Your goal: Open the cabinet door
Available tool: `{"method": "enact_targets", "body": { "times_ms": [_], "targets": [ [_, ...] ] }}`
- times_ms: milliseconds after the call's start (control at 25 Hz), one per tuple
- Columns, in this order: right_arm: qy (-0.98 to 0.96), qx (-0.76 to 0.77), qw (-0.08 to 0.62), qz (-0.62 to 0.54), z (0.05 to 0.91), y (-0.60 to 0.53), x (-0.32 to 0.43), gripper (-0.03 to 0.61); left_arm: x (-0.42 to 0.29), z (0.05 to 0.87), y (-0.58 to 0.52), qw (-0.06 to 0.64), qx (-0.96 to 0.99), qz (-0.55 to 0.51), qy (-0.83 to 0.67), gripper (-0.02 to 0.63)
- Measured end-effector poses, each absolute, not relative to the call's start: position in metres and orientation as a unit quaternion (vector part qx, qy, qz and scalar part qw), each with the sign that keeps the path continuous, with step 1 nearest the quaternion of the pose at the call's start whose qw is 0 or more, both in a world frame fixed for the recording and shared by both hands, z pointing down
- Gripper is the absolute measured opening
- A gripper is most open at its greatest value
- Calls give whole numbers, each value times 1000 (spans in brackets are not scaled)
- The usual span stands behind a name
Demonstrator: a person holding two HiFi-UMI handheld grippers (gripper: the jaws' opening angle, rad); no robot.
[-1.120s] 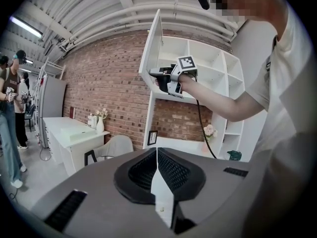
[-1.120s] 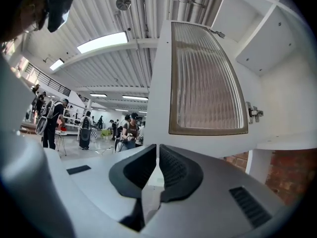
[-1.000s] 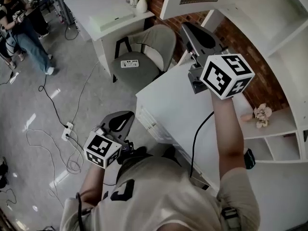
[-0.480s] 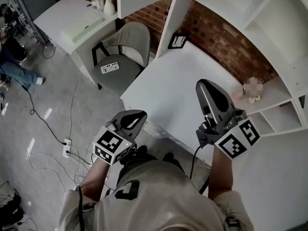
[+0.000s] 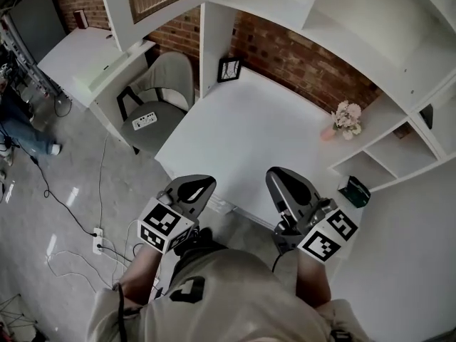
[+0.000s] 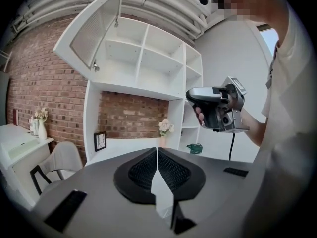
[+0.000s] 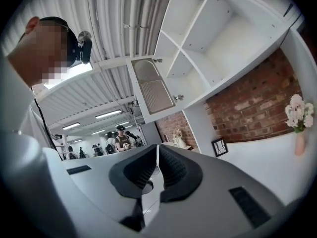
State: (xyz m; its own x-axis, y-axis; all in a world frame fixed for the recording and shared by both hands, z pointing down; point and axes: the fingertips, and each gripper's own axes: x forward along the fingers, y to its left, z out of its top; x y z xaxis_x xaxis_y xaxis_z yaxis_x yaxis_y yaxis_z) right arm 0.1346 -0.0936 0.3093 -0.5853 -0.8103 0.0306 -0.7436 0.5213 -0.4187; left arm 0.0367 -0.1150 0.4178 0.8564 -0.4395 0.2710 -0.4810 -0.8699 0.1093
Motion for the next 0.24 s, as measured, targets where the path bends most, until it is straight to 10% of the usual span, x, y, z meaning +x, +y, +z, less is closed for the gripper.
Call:
{"method": "enact_targets", "body": {
  "times_ms": [240],
  "targets": [
    [863,-452,100,-201,311,-53,192,38,96,403,-82,63,964,117,-230,21]
  ]
}}
